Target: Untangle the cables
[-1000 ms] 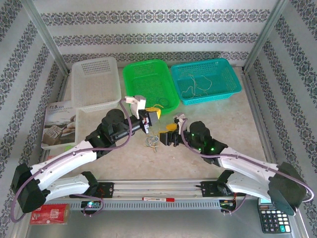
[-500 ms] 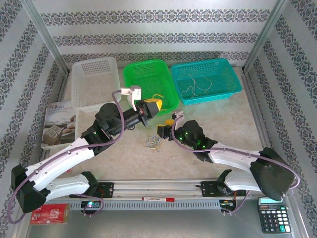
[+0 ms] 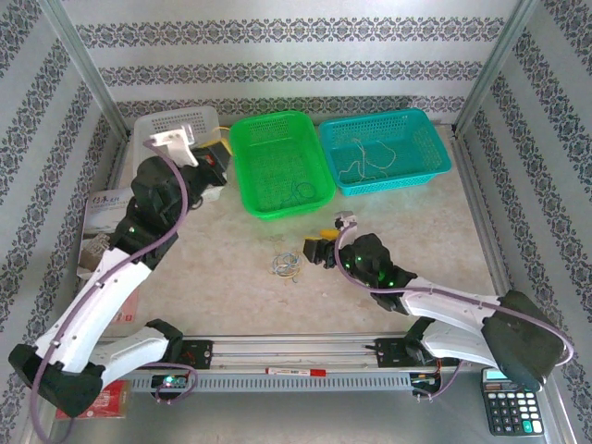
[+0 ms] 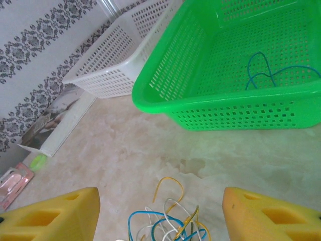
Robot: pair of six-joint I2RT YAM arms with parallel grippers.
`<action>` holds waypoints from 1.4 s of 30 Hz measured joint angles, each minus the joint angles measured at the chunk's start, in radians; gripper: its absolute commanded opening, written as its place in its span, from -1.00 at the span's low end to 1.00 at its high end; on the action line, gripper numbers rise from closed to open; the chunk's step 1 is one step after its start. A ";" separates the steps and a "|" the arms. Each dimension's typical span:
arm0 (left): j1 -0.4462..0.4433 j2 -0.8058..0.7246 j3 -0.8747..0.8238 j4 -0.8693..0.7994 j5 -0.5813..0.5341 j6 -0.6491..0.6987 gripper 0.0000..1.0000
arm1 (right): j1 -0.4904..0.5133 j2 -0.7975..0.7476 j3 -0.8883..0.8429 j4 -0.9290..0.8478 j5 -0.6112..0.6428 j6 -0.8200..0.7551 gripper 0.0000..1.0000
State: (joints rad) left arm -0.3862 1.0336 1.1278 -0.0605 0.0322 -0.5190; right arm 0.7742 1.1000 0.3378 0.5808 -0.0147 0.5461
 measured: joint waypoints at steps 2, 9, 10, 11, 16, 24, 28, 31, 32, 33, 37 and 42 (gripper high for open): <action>0.080 0.036 0.005 -0.016 0.013 0.008 -1.00 | -0.005 -0.026 -0.005 -0.031 0.000 0.005 0.37; 0.251 0.189 0.047 -0.038 0.056 0.034 -1.00 | -0.027 -0.106 -0.005 -0.143 0.020 0.016 0.59; 0.271 0.216 0.059 -0.041 0.065 0.038 -1.00 | -0.032 -0.115 -0.005 -0.157 0.024 0.017 0.62; 0.289 0.243 0.072 -0.042 0.070 0.041 -1.00 | -0.034 -0.123 -0.005 -0.171 0.027 0.019 0.68; 0.357 0.369 0.143 -0.049 0.095 0.047 -1.00 | -0.046 -0.138 -0.005 -0.230 0.051 0.026 0.96; 0.382 0.585 0.296 -0.111 0.098 0.128 -0.95 | -0.046 -0.152 0.009 -0.330 0.127 0.048 0.96; 0.389 0.682 0.356 -0.159 0.098 0.177 -0.87 | -0.053 -0.179 0.009 -0.355 0.138 0.065 0.96; 0.409 0.748 0.389 -0.192 0.098 0.197 -0.73 | -0.053 -0.218 0.009 -0.357 0.119 0.061 0.92; 0.418 0.765 0.394 -0.199 0.099 0.201 -0.57 | -0.055 -0.235 0.009 -0.356 0.107 0.058 0.89; 0.428 0.780 0.398 -0.208 0.100 0.203 -0.32 | -0.059 -0.250 0.009 -0.354 0.092 0.055 0.85; 0.454 0.812 0.415 -0.238 0.126 0.206 0.62 | -0.073 -0.258 0.010 -0.354 0.015 0.053 0.70; 0.459 0.785 0.421 -0.240 0.217 0.172 1.00 | -0.079 -0.145 0.043 -0.365 -0.095 0.058 0.42</action>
State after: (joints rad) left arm 0.0723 1.8187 1.5490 -0.3008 0.2493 -0.3473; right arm 0.6956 0.9554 0.3805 0.2161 -0.1097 0.6041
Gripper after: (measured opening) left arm 0.995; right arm 0.753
